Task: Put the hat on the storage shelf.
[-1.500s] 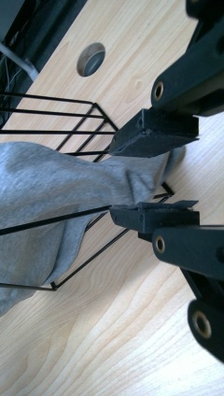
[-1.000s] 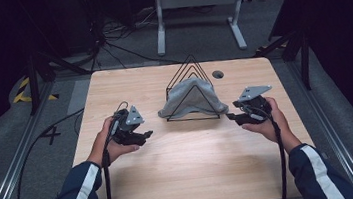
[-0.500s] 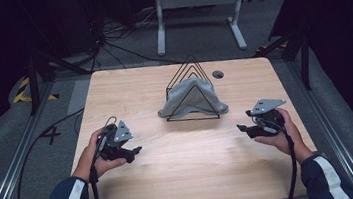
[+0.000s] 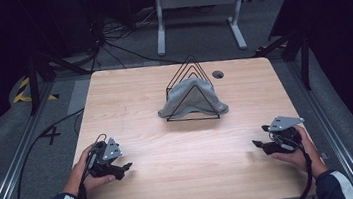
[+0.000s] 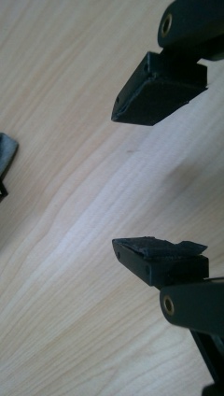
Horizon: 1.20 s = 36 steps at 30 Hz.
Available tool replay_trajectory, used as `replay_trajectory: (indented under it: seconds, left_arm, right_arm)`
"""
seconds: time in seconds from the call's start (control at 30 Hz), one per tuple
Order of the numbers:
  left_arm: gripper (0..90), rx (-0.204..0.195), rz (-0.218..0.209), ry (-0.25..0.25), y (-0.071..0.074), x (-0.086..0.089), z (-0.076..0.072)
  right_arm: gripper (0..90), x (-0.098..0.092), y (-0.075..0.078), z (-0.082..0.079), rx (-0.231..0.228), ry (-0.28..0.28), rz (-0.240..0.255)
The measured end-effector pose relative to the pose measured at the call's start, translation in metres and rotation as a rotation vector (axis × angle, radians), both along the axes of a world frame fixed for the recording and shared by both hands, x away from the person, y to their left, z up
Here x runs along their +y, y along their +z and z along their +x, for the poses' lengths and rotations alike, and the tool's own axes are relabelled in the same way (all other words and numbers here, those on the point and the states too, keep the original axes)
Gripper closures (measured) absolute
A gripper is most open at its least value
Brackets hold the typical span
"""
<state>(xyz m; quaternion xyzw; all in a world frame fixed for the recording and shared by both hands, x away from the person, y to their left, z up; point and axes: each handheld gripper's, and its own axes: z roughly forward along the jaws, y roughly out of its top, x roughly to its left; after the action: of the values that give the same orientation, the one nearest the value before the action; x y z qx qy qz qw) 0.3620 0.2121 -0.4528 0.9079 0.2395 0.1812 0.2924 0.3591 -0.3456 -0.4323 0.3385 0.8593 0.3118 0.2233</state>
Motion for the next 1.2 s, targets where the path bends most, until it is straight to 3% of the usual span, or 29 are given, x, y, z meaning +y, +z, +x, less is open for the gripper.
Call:
replay_trajectory:
  seconds: [0.17,0.33,0.47,0.53,0.63,1.2]
  left_arm:
    - [20.2,0.019,-0.035,0.005,-0.011,0.009,-0.008]
    - [18.7,0.080,-0.132,0.029,-0.021,0.021,-0.011]
    - [14.1,0.099,-0.202,0.072,-0.028,0.028,-0.011]
    - [12.9,0.099,-0.204,0.098,-0.029,0.029,-0.012]
    - [13.1,0.098,-0.208,0.112,-0.029,0.028,-0.014]
    - [12.7,0.094,-0.204,0.108,-0.029,0.028,-0.013]
  right_arm:
    - [30.2,-0.015,-0.016,-0.011,0.041,-0.027,0.054]
    - [26.7,-0.020,-0.026,-0.021,0.045,-0.056,0.102]
    - [23.3,-0.023,-0.033,-0.025,0.044,-0.080,0.131]
    - [22.9,-0.026,-0.035,-0.026,0.039,-0.100,0.156]
    - [20.5,-0.027,-0.035,-0.026,0.042,-0.118,0.149]
    - [20.9,-0.028,-0.036,-0.026,0.042,-0.140,0.160]
